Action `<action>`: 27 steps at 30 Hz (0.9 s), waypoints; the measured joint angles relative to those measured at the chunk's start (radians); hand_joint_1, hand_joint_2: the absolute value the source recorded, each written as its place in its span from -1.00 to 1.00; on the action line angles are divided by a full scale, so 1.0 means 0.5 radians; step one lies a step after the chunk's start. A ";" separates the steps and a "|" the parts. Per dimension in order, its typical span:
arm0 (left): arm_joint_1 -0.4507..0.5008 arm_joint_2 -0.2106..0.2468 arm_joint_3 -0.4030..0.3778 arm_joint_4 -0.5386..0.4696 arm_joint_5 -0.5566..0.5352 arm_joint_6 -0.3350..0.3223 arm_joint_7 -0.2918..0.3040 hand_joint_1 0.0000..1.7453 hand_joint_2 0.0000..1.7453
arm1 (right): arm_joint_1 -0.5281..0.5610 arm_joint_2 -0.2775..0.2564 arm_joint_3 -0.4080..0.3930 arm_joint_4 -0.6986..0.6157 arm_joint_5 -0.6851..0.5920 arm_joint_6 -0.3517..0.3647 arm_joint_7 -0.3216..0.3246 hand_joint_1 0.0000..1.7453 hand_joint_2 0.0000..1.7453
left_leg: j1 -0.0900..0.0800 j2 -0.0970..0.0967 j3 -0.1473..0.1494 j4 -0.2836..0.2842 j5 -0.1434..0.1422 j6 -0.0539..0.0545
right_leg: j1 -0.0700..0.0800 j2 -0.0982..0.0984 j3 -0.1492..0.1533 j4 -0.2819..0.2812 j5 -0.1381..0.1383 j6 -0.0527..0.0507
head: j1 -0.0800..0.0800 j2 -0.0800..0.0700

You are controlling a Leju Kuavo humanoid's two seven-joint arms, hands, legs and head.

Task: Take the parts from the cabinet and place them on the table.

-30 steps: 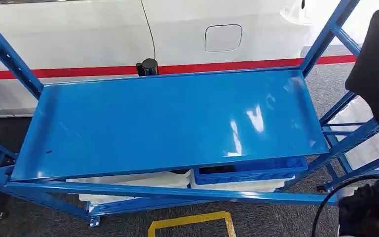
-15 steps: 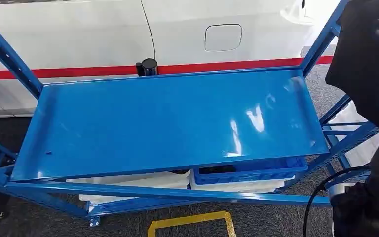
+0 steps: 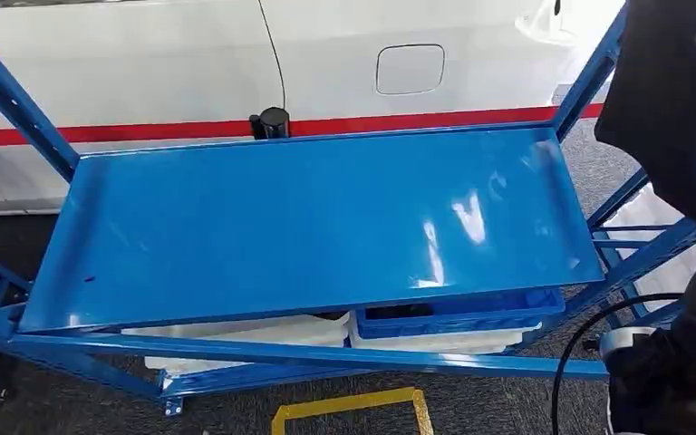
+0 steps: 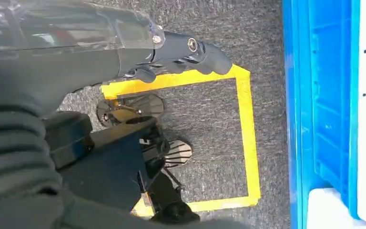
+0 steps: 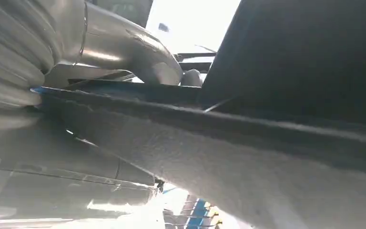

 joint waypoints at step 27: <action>-0.015 0.001 -0.001 0.001 0.049 -0.042 0.179 -1.00 1.00 | 0.194 0.188 -0.259 0.001 -0.569 0.000 -0.367 1.00 1.00 | 0.000 -0.012 -0.003 0.000 0.001 -0.002 | 0.000 -0.010 0.000 0.000 0.000 0.000 | -0.002 0.000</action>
